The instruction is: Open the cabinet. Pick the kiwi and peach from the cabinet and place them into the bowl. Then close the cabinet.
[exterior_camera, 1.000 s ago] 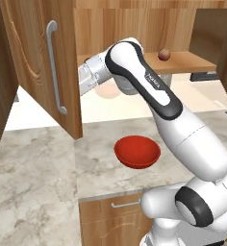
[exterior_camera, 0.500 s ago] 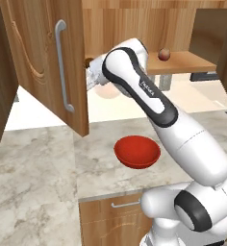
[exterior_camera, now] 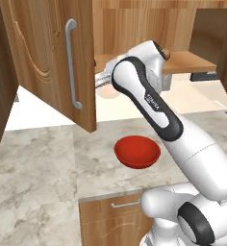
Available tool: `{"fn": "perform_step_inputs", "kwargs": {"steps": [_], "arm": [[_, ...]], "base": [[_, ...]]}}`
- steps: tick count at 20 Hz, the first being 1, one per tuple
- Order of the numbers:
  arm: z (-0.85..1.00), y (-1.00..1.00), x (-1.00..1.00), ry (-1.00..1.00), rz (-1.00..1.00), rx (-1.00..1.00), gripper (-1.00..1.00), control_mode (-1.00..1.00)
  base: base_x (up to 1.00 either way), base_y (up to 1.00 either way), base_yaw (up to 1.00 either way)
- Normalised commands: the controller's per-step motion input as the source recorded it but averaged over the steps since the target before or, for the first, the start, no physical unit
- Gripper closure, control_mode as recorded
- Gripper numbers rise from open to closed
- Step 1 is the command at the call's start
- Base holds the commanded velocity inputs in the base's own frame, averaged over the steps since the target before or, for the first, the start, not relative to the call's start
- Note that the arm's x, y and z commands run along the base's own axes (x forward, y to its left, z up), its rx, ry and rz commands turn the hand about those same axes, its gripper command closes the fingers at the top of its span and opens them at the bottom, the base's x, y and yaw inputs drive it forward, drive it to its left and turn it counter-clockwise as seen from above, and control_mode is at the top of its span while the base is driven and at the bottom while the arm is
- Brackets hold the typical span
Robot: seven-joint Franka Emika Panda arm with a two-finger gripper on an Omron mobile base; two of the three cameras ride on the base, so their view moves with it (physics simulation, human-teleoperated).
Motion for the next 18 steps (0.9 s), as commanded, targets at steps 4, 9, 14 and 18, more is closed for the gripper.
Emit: {"fn": "perform_step_inputs", "kwargs": {"steps": [4, 9, 14, 18], "arm": [[0.0, -0.62, 0.54, 0.14, -0.18, 0.0, -1.0, -1.0], [0.0, -0.55, 0.64, 0.16, -0.16, 0.0, -1.0, -1.0], [0.0, -0.48, 0.69, 0.19, -0.16, 0.0, -1.0, -1.0], [0.0, -0.44, 0.58, 0.15, -0.18, 0.0, -1.0, -1.0]], "base": [[0.0, 0.0, 0.0], [0.0, 0.0, 0.0], [0.0, 0.0, 0.0], [0.0, 0.0, 0.0]]}}
